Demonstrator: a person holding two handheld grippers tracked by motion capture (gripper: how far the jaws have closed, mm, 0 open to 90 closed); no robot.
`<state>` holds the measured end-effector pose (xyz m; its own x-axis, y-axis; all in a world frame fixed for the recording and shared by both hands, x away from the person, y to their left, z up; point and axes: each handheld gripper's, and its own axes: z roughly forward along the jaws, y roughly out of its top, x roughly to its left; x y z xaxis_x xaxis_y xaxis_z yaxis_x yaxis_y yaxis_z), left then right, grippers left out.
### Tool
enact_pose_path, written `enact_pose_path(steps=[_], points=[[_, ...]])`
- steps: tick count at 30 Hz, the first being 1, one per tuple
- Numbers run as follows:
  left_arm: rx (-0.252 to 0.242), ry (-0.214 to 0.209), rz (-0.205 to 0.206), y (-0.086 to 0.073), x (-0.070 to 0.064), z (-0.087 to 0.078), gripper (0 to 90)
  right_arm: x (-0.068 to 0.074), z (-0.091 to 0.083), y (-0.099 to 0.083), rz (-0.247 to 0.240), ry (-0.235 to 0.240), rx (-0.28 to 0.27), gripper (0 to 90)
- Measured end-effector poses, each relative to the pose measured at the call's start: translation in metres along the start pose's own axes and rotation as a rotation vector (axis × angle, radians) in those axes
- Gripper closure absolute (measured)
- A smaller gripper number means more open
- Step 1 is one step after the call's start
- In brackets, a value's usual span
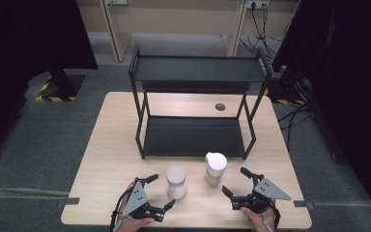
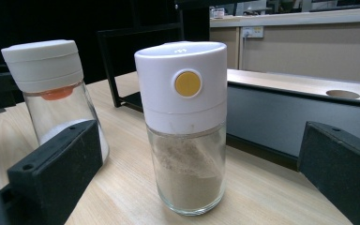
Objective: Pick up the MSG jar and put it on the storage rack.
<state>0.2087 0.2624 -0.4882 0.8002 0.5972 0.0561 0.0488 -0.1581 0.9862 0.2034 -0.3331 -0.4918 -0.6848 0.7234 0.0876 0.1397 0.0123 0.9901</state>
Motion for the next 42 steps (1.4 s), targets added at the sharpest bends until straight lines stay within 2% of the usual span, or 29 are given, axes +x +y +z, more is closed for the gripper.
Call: enact_pose_path(steps=[42], points=[[-0.017,0.007,-0.022,-0.0012,-0.0036,0.0006,0.5,0.0014,0.0005,-0.0026,0.019,0.009,-0.012,0.4]])
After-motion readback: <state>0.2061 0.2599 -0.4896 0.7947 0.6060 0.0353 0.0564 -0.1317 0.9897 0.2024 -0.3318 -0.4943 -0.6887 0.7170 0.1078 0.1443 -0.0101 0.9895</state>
